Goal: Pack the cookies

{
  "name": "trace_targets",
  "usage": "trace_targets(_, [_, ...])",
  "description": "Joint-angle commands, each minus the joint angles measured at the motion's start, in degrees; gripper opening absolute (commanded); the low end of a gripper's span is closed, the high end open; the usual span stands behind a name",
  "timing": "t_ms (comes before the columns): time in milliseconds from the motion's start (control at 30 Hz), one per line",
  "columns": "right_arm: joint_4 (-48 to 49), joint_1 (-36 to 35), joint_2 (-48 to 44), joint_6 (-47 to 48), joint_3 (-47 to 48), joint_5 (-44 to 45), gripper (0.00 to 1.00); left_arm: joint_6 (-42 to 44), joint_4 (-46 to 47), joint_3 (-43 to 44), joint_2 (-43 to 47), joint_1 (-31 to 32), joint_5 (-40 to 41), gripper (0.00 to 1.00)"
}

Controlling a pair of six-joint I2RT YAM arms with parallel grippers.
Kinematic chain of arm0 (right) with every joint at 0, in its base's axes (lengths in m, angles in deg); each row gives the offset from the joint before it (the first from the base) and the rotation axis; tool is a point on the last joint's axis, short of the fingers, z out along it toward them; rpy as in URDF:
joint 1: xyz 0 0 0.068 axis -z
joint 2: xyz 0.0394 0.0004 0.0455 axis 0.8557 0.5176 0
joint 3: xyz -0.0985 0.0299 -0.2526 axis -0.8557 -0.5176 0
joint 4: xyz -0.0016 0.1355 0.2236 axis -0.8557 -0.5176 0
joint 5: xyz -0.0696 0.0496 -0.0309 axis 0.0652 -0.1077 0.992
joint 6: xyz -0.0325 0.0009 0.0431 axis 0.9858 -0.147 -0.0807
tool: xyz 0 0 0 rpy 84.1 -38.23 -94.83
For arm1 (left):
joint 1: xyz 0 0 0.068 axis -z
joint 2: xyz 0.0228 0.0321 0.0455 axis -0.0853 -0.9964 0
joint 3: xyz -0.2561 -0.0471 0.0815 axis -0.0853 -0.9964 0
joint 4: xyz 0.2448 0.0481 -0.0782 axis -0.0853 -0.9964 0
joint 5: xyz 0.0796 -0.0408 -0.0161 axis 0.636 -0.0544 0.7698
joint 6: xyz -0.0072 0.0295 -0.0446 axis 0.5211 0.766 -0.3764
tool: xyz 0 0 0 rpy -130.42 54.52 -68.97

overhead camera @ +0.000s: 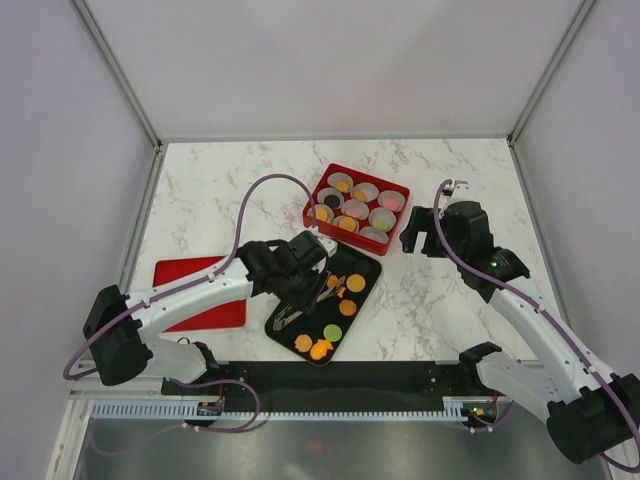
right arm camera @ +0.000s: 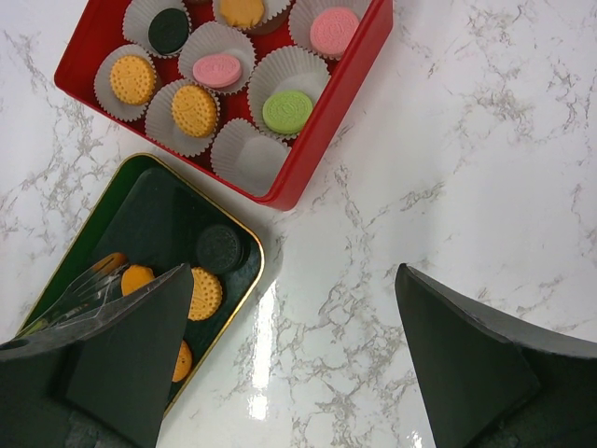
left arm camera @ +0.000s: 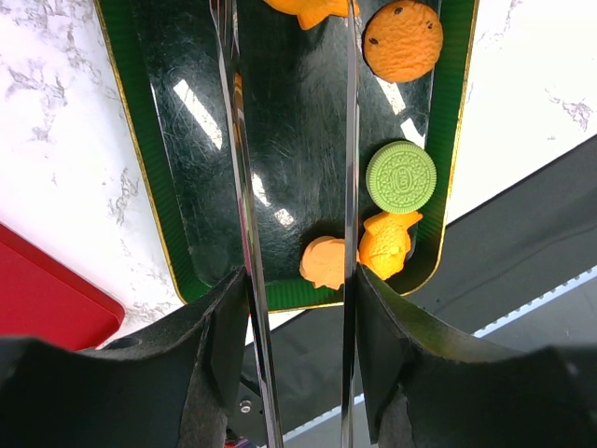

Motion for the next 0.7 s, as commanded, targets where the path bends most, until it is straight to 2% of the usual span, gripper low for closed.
trace_targets(0, [1.0, 0.1, -1.2, 0.3, -0.5, 0.8, 0.98, 0.7, -0.9, 0.4, 1.7, 0.7, -0.9, 0.54])
trace_targets(333, [1.0, 0.1, -1.3, 0.4, -0.6, 0.8, 0.98, 0.0, -4.6, 1.4, 2.5, 0.7, 3.8, 0.55])
trace_targets(667, [1.0, 0.1, -1.3, 0.3, -0.6, 0.8, 0.98, -0.2, -4.8, 3.9, 2.4, 0.6, 2.4, 0.55])
